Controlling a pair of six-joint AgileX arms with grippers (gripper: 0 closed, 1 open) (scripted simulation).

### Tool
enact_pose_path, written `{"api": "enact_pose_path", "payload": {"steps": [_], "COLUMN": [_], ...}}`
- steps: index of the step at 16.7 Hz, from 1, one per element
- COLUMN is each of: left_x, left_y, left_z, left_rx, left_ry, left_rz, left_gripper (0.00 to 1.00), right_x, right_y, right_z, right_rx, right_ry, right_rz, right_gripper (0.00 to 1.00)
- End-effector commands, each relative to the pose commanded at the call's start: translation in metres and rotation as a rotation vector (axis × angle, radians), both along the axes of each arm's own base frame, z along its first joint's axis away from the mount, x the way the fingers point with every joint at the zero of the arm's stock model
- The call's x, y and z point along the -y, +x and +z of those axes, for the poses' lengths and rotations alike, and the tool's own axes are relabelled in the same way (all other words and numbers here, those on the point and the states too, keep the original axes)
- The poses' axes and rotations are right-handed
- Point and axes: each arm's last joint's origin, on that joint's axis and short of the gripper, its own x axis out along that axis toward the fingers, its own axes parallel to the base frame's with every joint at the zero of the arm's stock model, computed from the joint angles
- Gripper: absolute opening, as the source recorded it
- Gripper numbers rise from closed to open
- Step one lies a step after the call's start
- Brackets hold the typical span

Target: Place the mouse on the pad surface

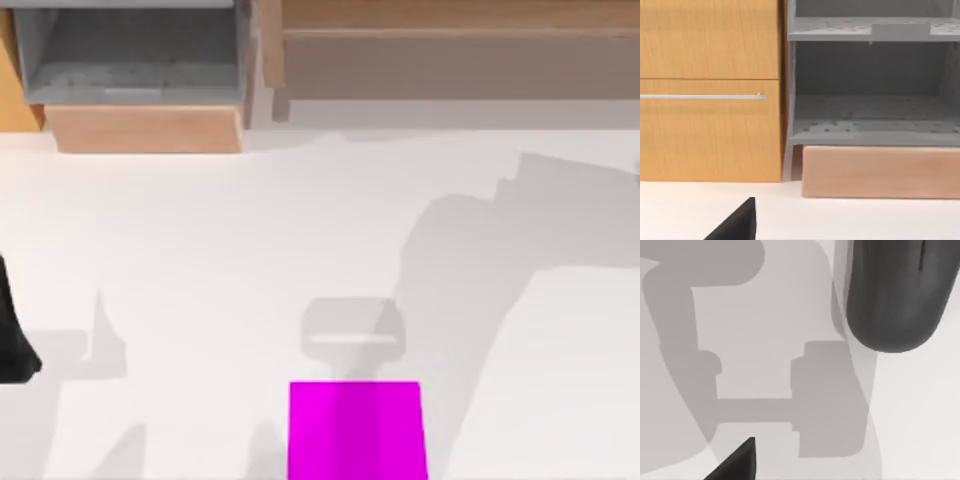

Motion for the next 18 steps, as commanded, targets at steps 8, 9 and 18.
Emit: {"api": "enact_pose_path", "payload": {"steps": [8,9,18], "left_x": [0.000,0.000,0.000], "left_y": [0.000,0.000,0.000], "left_z": [0.000,0.000,0.000], "left_rx": [0.000,0.000,0.000], "left_ry": [0.000,0.000,0.000], "left_rz": [0.000,0.000,0.000], "left_gripper": [1.00,1.00,1.00], "right_x": [0.021,0.021,0.022], "right_y": [0.016,0.016,0.020], "right_z": [0.011,0.011,-0.059], "right_rx": [0.080,0.080,0.088], "right_ry": [-0.024,-0.024,-0.026], "right_rz": [-0.054,-0.054,-0.054], "right_gripper": [1.00,1.00,1.00]}}
